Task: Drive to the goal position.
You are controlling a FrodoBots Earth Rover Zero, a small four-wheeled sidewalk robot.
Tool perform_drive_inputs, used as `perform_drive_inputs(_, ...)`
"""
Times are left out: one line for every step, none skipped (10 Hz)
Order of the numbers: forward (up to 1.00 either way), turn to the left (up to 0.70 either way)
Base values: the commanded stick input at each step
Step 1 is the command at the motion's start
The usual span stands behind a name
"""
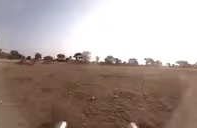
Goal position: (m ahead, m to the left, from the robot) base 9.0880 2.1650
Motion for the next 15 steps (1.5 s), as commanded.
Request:
perform_drive_inputs(0.7,0.0)
perform_drive_inputs(0.7,0.0)
perform_drive_inputs(0.7,0.0)
perform_drive_inputs(0.7,0.0)
perform_drive_inputs(0.7,0.0)
perform_drive_inputs(0.7,0.0)
perform_drive_inputs(0.7,0.0)
perform_drive_inputs(0.7,0.0)
perform_drive_inputs(0.7,0.0)
perform_drive_inputs(0.7,0.0)
perform_drive_inputs(0.7,0.0)
perform_drive_inputs(0.7,0.0)
perform_drive_inputs(0.7,0.0)
perform_drive_inputs(0.7,0.0)
perform_drive_inputs(0.7,0.0)
